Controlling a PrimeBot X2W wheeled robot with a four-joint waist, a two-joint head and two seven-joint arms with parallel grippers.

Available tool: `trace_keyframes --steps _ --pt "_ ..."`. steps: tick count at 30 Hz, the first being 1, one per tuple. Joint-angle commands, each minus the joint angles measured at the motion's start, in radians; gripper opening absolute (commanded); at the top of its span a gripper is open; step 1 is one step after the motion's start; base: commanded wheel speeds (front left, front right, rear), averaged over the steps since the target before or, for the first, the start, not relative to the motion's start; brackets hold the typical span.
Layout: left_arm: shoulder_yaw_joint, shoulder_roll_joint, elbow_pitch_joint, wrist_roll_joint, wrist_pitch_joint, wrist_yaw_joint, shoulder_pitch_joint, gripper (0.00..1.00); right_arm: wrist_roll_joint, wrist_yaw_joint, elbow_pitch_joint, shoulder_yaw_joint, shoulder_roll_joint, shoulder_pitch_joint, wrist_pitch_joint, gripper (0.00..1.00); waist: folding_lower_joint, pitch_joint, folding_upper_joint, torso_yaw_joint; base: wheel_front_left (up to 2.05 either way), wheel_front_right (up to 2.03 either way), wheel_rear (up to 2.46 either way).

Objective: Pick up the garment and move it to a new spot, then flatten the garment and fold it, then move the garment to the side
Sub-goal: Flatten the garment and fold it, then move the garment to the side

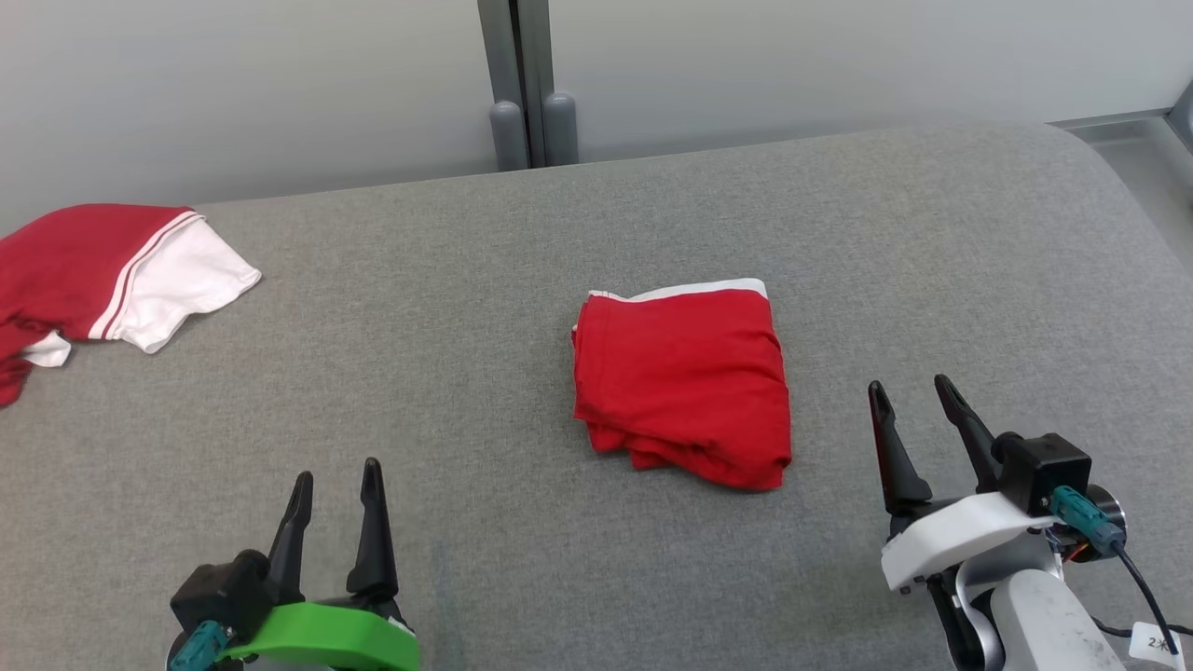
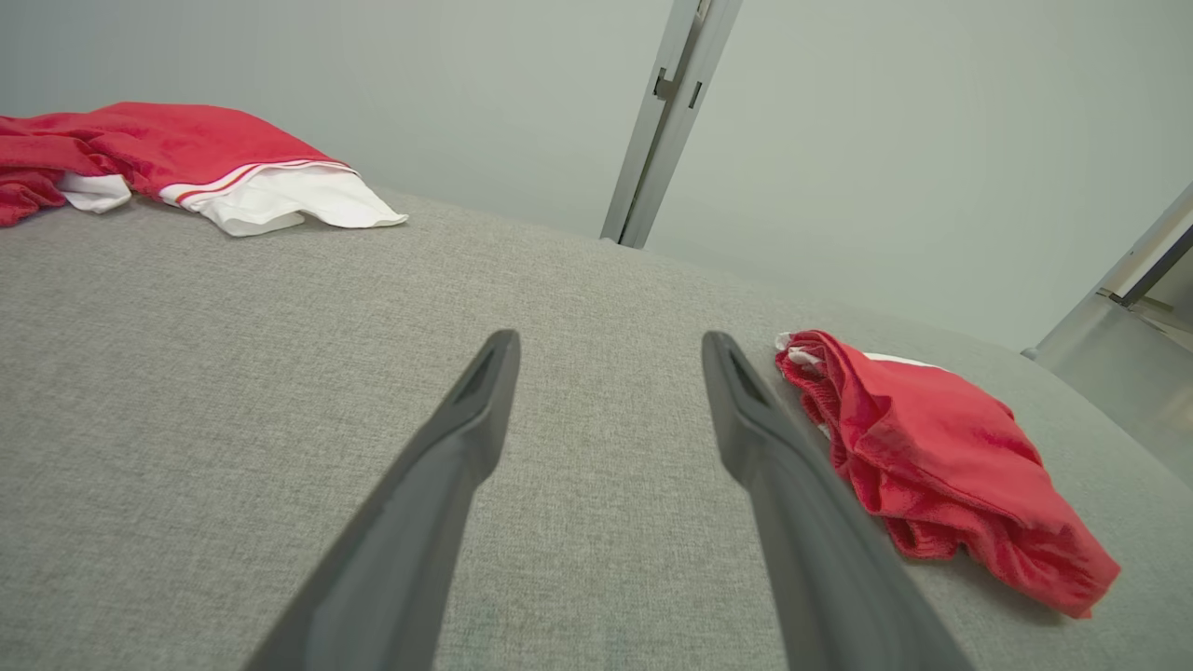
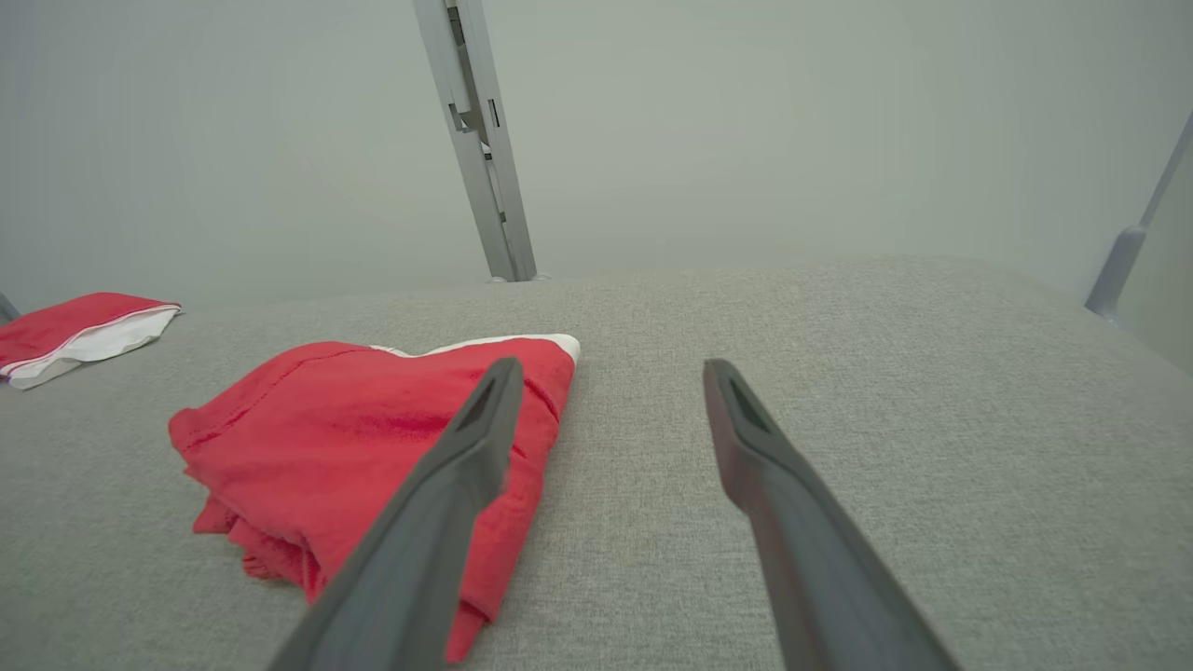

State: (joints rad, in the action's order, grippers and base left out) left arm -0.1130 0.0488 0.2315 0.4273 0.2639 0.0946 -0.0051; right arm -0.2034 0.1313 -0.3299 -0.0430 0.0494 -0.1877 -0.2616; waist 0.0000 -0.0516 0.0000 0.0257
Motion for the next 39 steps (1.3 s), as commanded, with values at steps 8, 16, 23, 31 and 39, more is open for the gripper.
trace_keyframes --steps 8,16,23,31,39 --pt "-0.006 0.003 -0.020 -0.003 0.001 -0.010 0.046 1.00 -0.001 -0.001 0.010 0.013 0.002 0.044 -0.005 1.00 0.0000 0.008 0.0000 -0.001 0.00 0.00 0.00" --pt "-0.008 0.003 -0.024 -0.004 0.001 -0.014 0.049 1.00 0.005 -0.001 -0.006 0.006 0.003 0.044 -0.005 1.00 0.0000 0.015 0.0000 -0.004 0.00 0.00 0.00" --pt "-0.006 0.003 -0.027 -0.006 0.001 -0.017 0.048 1.00 0.003 -0.001 -0.013 0.004 0.003 0.042 -0.005 1.00 0.0000 0.017 0.0000 -0.004 0.00 0.00 0.00" --pt "-0.007 0.003 -0.024 -0.002 0.000 -0.016 0.042 1.00 0.022 -0.001 -0.044 0.010 0.003 0.012 -0.005 1.00 0.0000 0.022 0.0000 -0.008 0.00 0.00 0.00" --pt "-0.020 0.003 -0.029 0.000 0.001 -0.013 0.011 1.00 0.089 -0.001 -0.148 0.009 0.003 -0.142 0.022 1.00 0.0000 0.009 0.0000 -0.031 0.00 0.00 0.00"
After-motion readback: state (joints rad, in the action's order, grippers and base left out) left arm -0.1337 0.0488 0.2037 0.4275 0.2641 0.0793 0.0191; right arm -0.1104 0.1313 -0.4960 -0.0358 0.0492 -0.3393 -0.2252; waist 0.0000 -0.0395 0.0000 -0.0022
